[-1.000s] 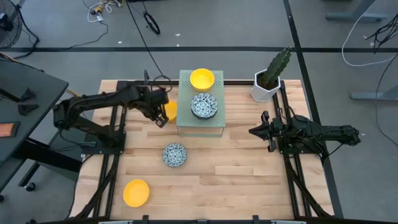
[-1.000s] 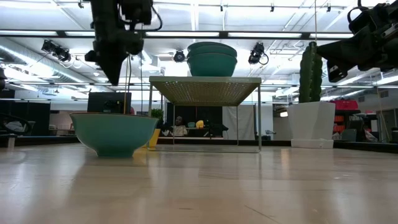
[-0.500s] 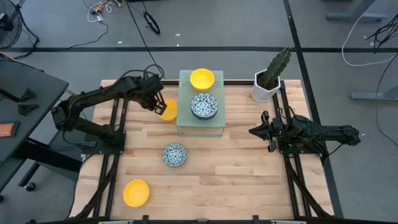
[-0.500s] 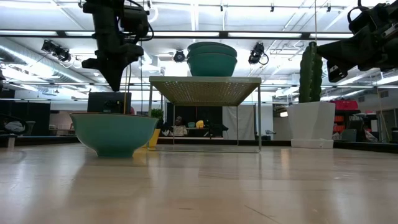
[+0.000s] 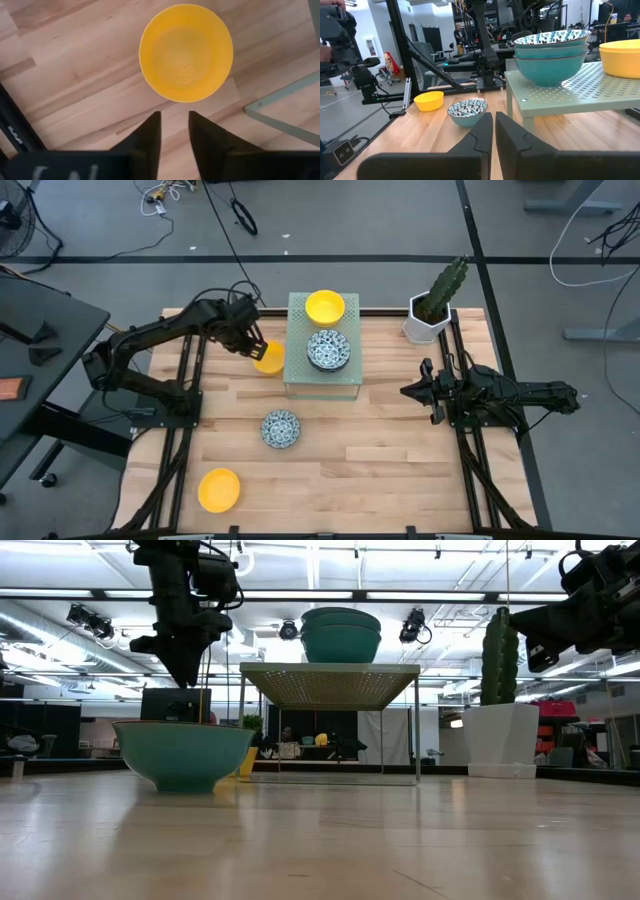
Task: Pick & Place Mini bowls
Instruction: Stack the yellow bowl on top of the other yellow bowls on the shelf
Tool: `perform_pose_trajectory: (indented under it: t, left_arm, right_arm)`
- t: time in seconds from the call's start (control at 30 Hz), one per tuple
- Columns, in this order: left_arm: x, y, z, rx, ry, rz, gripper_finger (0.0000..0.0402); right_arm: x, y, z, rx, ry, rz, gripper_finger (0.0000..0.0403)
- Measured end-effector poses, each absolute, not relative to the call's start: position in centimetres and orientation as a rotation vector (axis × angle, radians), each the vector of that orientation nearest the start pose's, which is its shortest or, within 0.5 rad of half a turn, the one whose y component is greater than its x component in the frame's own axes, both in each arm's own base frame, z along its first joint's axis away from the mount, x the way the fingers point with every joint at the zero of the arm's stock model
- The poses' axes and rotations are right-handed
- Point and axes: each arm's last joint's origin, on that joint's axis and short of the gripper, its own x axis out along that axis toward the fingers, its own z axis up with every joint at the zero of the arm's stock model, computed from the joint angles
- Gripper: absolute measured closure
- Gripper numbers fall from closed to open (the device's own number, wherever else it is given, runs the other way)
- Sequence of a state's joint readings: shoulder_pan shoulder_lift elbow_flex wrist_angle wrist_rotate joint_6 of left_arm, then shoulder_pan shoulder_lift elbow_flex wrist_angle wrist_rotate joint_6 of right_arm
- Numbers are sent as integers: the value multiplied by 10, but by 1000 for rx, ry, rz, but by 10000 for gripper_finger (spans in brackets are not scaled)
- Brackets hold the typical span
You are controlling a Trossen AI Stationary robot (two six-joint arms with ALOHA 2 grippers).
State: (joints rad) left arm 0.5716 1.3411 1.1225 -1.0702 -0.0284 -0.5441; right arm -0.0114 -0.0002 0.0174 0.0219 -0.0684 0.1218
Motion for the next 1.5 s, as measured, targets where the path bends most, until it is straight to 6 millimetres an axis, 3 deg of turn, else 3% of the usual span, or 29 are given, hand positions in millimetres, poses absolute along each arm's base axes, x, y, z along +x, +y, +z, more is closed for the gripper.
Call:
perform_pose_trajectory:
  t: [0.17,0.33,1.03,1.5]
  left_arm:
    - [205,130,269,-875,1095,904,254]
    - [214,134,254,-950,1135,969,234]
    - [229,178,200,-1088,1201,1070,232]
    - [230,189,178,-1092,1265,1080,232]
  right_arm:
    - [96,1,172,120,-36,59,376]
    - [96,1,172,120,-36,59,376]
    - [96,1,172,120,-36,59,376]
    - [96,1,172,120,-36,59,376]
